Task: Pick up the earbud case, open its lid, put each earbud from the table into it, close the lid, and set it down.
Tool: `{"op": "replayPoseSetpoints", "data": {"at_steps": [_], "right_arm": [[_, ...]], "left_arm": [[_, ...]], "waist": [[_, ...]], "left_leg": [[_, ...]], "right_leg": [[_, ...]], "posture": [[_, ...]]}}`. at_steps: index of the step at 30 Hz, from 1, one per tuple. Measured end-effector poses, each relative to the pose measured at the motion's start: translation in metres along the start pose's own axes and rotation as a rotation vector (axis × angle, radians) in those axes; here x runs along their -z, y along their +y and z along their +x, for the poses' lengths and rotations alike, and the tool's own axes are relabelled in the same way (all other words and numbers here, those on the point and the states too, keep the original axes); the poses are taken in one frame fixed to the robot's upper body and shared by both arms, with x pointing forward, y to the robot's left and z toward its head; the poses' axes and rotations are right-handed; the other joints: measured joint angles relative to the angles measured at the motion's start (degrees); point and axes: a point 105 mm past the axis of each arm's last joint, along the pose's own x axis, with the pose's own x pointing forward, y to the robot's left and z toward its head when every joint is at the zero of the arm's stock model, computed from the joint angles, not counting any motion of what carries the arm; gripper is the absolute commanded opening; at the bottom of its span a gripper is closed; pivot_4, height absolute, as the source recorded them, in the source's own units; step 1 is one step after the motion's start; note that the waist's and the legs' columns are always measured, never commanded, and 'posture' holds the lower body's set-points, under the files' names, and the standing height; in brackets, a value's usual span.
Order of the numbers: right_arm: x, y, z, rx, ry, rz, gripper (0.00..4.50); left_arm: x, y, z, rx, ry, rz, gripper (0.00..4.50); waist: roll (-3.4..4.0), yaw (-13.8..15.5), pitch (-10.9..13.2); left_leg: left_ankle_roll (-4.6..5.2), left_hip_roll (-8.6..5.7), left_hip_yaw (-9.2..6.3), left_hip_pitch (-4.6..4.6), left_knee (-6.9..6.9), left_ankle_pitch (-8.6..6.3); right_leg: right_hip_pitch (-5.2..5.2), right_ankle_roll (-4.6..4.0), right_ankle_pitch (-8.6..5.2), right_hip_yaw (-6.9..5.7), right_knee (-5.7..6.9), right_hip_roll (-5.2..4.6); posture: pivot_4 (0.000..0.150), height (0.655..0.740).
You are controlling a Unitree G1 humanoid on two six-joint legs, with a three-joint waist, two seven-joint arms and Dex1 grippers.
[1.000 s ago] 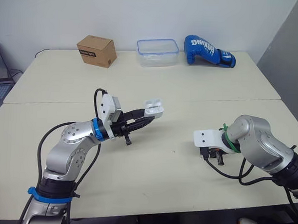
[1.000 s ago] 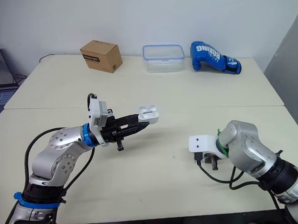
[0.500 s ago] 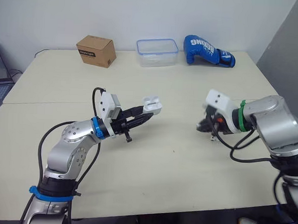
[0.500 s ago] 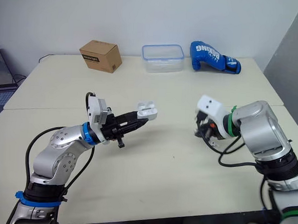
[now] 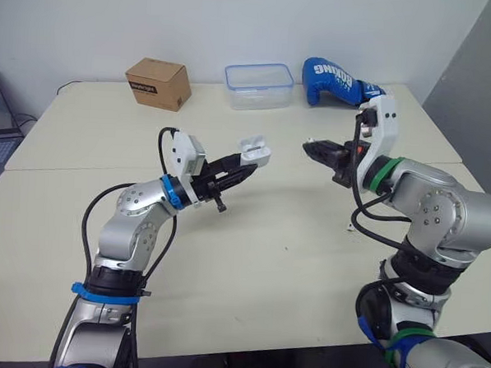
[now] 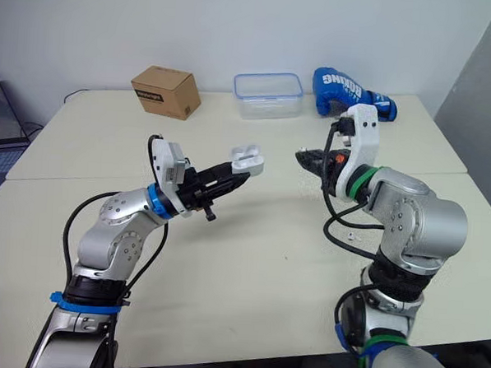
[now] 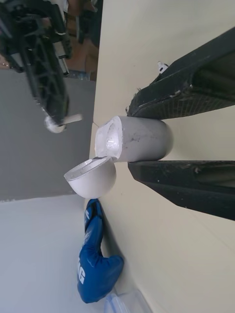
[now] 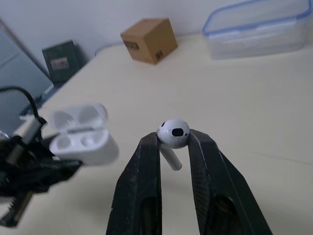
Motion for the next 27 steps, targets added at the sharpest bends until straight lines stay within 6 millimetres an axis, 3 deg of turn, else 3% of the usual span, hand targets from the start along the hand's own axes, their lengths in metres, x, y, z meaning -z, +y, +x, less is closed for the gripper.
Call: {"op": "replayPoseSetpoints", "data": {"at_steps": [9,19,27], "right_arm": [[0.001,0.035,0.015,-0.12,-0.058,-0.006,0.41],[0.021,0.037,0.029,-0.107,-0.043,-0.02,0.41],[0.021,0.041,0.034,-0.109,-0.057,-0.017,0.41]], "left_arm": [[0.003,-0.003,0.018,0.022,-0.012,0.001,0.81],[0.001,-0.002,0.022,0.017,-0.021,0.007,0.81],[-0.002,-0.001,0.024,0.018,-0.027,0.01,0.81]], "waist": [[0.02,-0.8,0.0],[0.02,-1.3,0.0],[0.02,-1.3,0.0]], "left_leg": [[0.0,0.0,-0.01,0.0,0.0,0.0],[0.0,-0.01,-0.02,0.0,-0.01,0.0],[0.0,-0.01,-0.04,0.0,-0.01,0.0]], "right_leg": [[0.0,0.0,0.0,0.0,0.0,0.0],[-0.02,0.0,0.0,0.03,0.0,0.0],[-0.02,0.0,0.0,0.02,0.0,0.0]], "posture": [[0.15,0.74],[0.15,0.74],[0.15,0.74]]}}
